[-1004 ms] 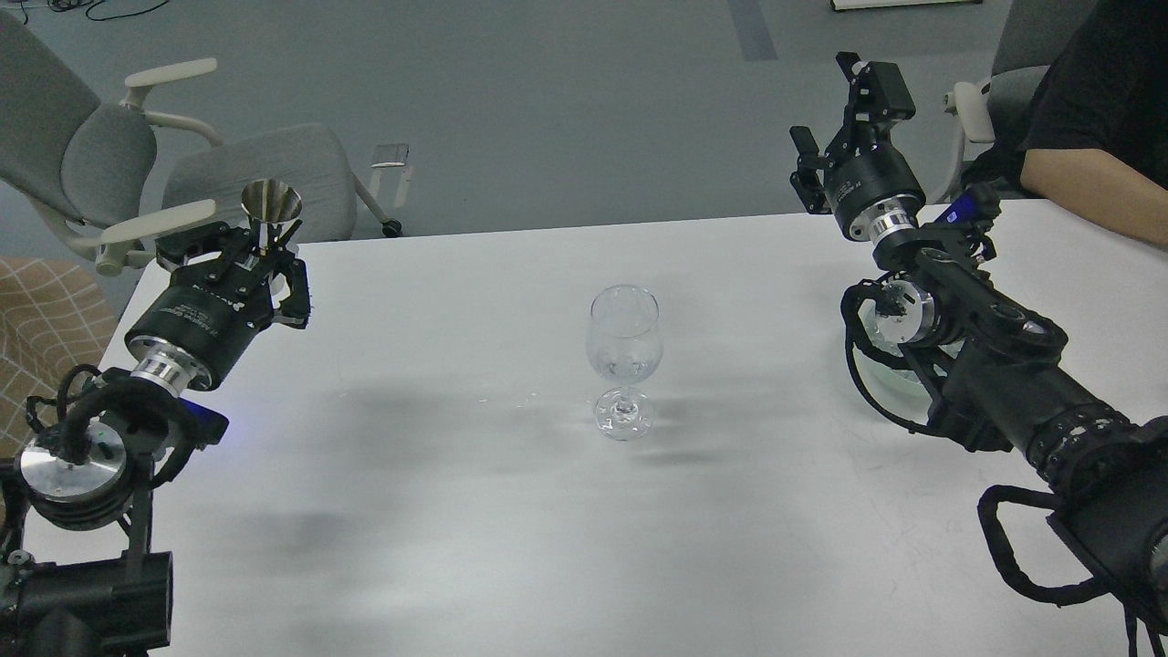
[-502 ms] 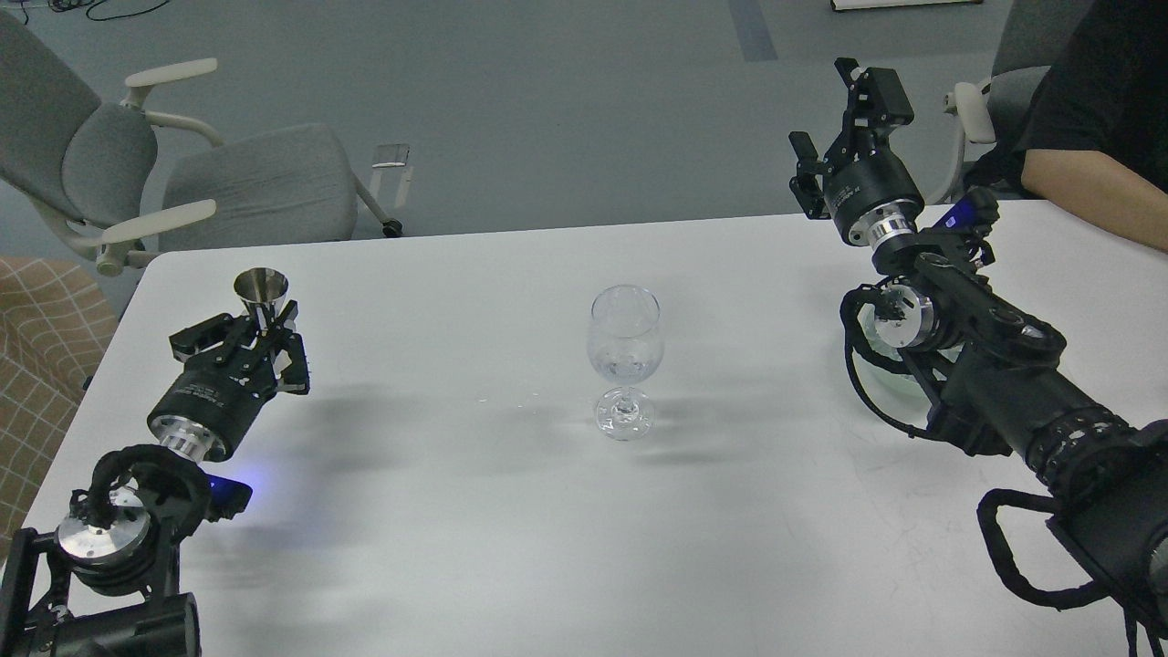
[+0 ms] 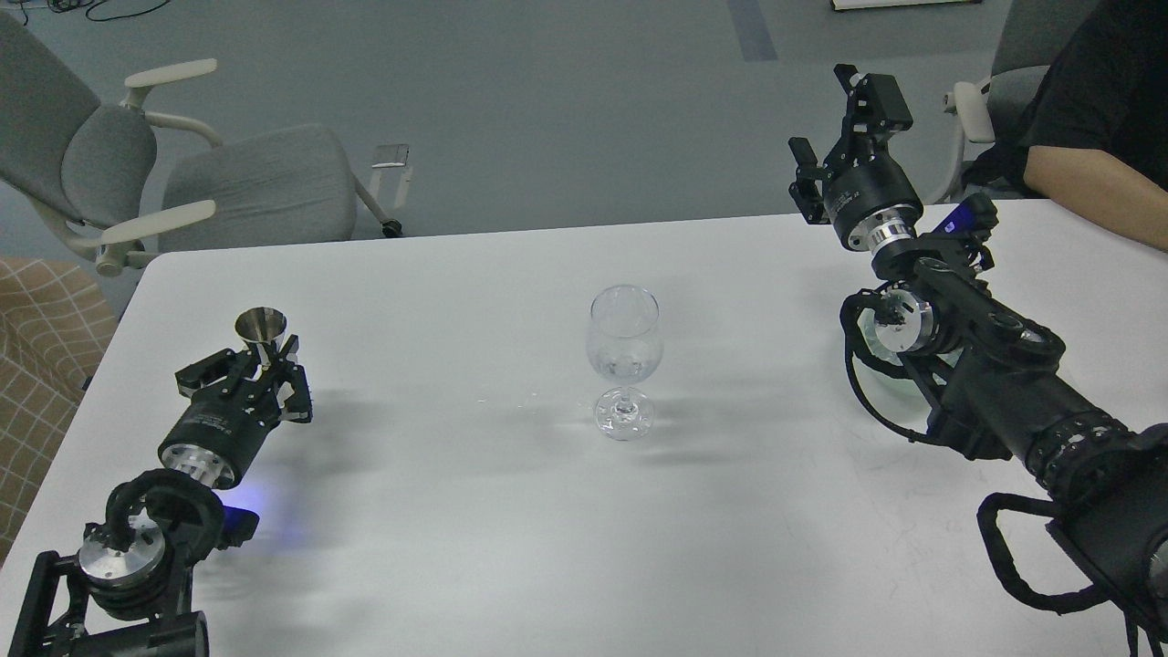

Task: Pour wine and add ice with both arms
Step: 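Lower the jigger onto the table and open the left gripper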

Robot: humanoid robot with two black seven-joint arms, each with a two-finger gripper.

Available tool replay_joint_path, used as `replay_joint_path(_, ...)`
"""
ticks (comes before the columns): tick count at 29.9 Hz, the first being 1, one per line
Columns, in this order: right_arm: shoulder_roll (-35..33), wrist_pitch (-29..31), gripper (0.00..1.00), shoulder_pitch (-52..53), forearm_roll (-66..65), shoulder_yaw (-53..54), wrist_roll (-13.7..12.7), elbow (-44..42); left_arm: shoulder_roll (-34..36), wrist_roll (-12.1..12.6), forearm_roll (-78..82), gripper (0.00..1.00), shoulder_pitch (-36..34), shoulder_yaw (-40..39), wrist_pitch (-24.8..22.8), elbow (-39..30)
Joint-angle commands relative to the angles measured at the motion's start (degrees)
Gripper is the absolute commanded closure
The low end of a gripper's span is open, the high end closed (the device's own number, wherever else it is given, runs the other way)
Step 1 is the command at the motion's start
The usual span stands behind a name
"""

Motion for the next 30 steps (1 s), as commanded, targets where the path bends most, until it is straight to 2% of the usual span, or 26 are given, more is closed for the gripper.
replay_joint_path(1, -0.10, 0.00, 0.00, -0.25, 0.00, 0.01, 0.00, 0.08, -0.21, -0.60, 0.00, 0.67, 0.08, 0.03, -0.20, 0.31)
replay_joint_path(11, -0.01, 0.00, 0.00, -0.52, 0.00, 0.09, 0.00, 0.17, -0.12, -0.60, 0.00, 0.63, -0.01, 0.20, -0.29, 0.31)
replay_joint_path(17, -0.01, 0.00, 0.00, -0.43, 0.00, 0.09, 0.00, 0.17, -0.03, -0.51, 0.09, 0.51, -0.01, 0.38, -0.20, 0.31)
replay_joint_path(21, -0.01, 0.00, 0.00, -0.43, 0.00, 0.09, 0.00, 0.17, 0.23, -0.34, 0.09, 0.31, -0.01, 0.38, -0.20, 0.31)
replay_joint_path(25, -0.01, 0.00, 0.00, -0.52, 0.00, 0.09, 0.00, 0.17, 0.41, -0.16, 0.18, 0.26, -0.01, 0.47, -0.20, 0.31)
replay_joint_path(28, -0.01, 0.00, 0.00, -0.43, 0.00, 0.09, 0.00, 0.17, 0.58, -0.08, 0.26, 0.13, 0.08, 0.47, -0.20, 0.31)
replay_joint_path(29, -0.01, 0.00, 0.00, -0.43, 0.00, 0.09, 0.00, 0.17, 0.67, 0.10, 0.26, 0.05, 0.08, 0.47, -0.20, 0.31)
replay_joint_path(30, -0.01, 0.00, 0.00, -0.43, 0.00, 0.09, 0.00, 0.17, 0.67, 0.19, 0.35, 0.03, 0.16, 0.47, -0.20, 0.31)
